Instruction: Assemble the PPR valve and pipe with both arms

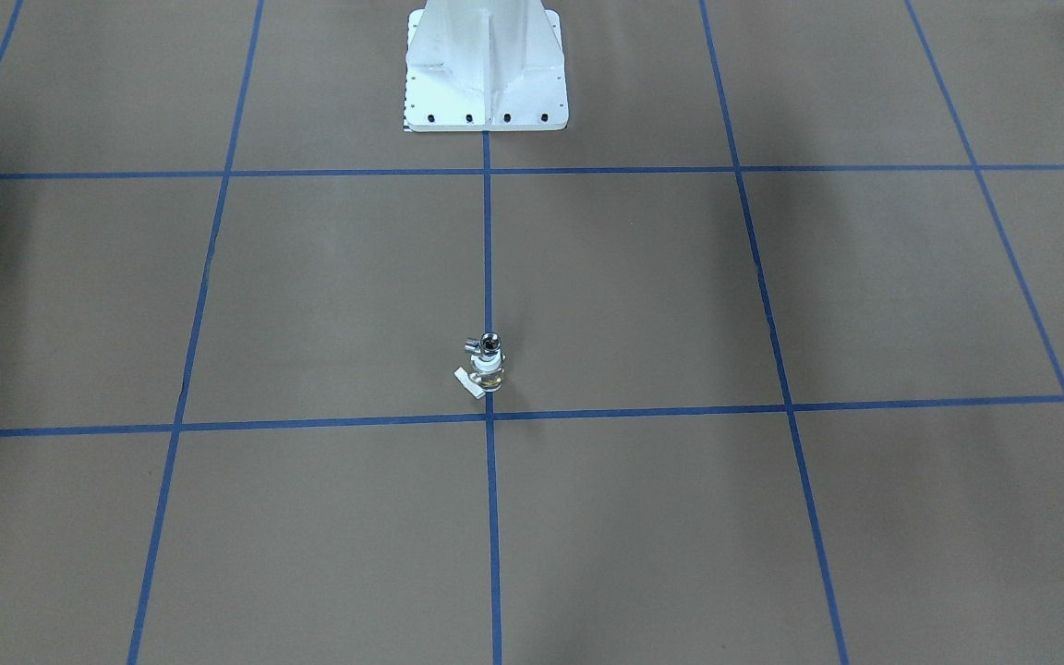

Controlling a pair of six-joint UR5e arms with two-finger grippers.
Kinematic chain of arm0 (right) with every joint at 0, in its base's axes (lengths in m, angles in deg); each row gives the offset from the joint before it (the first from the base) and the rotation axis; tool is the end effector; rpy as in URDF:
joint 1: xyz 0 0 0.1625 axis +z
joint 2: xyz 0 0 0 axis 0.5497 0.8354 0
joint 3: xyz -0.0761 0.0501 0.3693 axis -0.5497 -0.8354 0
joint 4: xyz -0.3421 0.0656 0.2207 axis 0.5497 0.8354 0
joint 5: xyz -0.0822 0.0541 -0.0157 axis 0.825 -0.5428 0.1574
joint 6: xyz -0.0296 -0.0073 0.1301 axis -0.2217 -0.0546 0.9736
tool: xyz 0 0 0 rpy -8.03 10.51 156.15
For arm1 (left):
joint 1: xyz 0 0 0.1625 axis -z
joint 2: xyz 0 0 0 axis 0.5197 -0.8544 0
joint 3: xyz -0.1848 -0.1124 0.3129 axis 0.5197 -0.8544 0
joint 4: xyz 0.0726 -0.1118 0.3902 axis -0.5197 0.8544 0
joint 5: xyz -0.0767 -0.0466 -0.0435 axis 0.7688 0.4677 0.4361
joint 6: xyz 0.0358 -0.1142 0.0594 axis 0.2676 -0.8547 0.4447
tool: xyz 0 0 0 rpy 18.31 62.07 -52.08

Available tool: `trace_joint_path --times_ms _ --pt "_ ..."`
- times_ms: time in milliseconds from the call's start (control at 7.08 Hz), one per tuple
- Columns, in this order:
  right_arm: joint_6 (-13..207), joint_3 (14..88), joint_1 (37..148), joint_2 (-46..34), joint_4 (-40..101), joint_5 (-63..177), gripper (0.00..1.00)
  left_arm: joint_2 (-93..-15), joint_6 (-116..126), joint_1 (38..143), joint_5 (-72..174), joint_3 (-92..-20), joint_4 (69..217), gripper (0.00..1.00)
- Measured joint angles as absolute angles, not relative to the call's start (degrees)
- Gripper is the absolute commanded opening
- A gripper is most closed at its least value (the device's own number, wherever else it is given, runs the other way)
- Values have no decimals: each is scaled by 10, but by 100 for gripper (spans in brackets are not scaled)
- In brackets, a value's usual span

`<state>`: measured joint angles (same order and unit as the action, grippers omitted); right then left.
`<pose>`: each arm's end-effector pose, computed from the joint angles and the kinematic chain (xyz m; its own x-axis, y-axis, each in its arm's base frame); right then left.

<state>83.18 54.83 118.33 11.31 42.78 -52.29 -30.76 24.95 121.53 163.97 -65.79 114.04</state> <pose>-0.0027 -0.5189 0.5608 0.7258 -0.1336 0.6748 0.0527 0.9889 0.1391 -0.0416 -0.4685 0.5806 0.7126 0.1462 -0.6862 -0.0618 0.9873 0.1462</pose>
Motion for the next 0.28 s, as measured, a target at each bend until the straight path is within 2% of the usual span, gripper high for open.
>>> trace_joint_path --times_ms 283 --pt "832 547 1183 114 428 -523 100 -308 228 1215 1657 -660 1126 100"
